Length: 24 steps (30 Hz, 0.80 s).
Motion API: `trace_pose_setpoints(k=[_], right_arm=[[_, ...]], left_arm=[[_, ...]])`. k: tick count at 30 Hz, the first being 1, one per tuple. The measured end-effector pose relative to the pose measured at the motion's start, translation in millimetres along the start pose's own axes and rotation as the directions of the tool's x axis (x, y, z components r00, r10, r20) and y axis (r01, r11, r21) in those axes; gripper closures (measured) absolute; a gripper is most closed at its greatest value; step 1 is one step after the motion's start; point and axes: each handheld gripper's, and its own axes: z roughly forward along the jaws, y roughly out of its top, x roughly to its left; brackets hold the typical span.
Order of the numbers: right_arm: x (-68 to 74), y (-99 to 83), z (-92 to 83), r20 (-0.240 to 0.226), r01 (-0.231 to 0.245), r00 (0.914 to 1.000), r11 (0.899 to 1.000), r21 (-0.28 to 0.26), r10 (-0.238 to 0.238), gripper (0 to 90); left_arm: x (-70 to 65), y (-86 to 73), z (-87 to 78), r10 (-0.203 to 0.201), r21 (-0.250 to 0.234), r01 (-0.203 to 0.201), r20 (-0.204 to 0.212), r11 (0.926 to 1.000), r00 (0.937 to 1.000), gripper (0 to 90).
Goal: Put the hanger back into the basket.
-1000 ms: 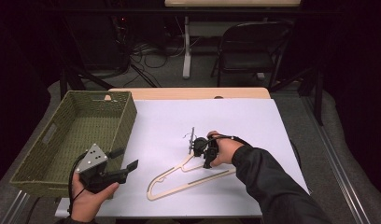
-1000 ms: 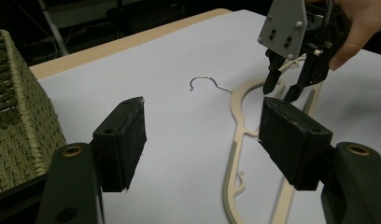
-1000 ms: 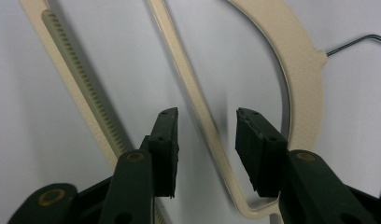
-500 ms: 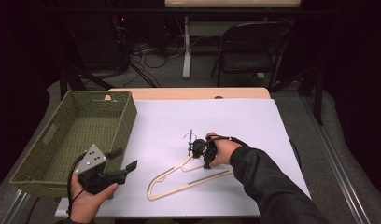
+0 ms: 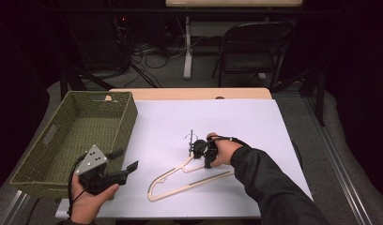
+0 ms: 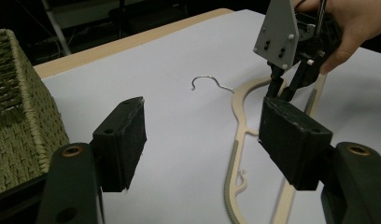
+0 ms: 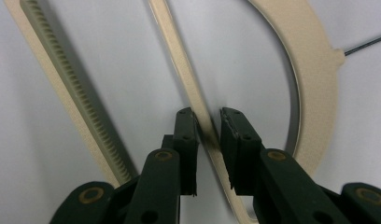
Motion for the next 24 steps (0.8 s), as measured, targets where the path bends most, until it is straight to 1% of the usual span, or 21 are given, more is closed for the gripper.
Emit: trace_pose_setpoints(k=[3, 5, 6, 8, 10, 13, 17, 18, 20, 24], right_arm=[[0.3, -0.1, -0.4, -0.003, 0.003, 1.0, 1.0, 0.003, -0.003, 77.0], [0.2, 0.1, -1.5, -0.025, 0.01, 0.9996, 1.0, 0.025, -0.01, 77.6], [1.1, -0.5, -0.1, -0.021, 0.011, 0.9997, 1.0, 0.01, -0.011, 77.8], [2.7, -0.4, -0.3, -0.031, 0.016, 0.9994, 1.0, 0.016, -0.016, 78.6], [5.4, -0.2, -1.0, -0.041, 0.03, 0.9988, 0.999, 0.02, -0.029, 79.8], [7.6, -0.3, -1.3, -0.045, 0.038, 0.9983, 0.999, 0.021, -0.037, 81.2], [10.7, -0.3, -1.7, -0.06, 0.077, 0.9953, 0.997, 0.025, -0.076, 85.5], [11.4, -0.4, -1.9, -0.067, 0.074, 0.9951, 0.997, 0.028, -0.072, 85.5], [11.8, -1.4, -2.6, -0.067, 0.085, 0.9943, 0.996, 0.018, -0.083, 85.6], [12.2, -3.4, -4.3, -0.064, 0.086, 0.9943, 0.996, 0.018, -0.085, 85.7]], left_arm=[[0.4, 0.3, -0.2, 0.004, 0.002, -0.004, 0.001, 1.0, 1.0, 32.0], [0.7, 0.4, -0.4, 0.003, 0.0, -0.003, 0.0, 1.0, 1.0, 32.0], [0.9, 0.5, -0.6, 0.002, -0.001, -0.002, -0.001, 1.0, 1.0, 32.1], [1.4, 0.8, -1.5, 0.0, -0.004, 0.0, -0.005, 1.0, 1.0, 32.1], [1.5, 1.0, -2.0, -0.002, -0.007, 0.002, -0.007, 1.0, 1.0, 32.0], [1.2, 1.0, -1.6, -0.002, -0.006, 0.002, -0.006, 1.0, 1.0, 32.0], [-0.1, 1.2, -0.6, 0.004, -0.003, -0.004, -0.002, 1.0, 1.0, 32.1], [-0.3, 1.3, -0.7, 0.004, -0.004, -0.004, -0.001, 1.0, 1.0, 32.1], [-0.4, 1.6, -1.0, 0.004, -0.005, -0.004, 0.0, 1.0, 1.0, 32.0], [-0.3, 1.5, -0.8, 0.004, -0.003, -0.004, -0.001, 1.0, 1.0, 32.0]])
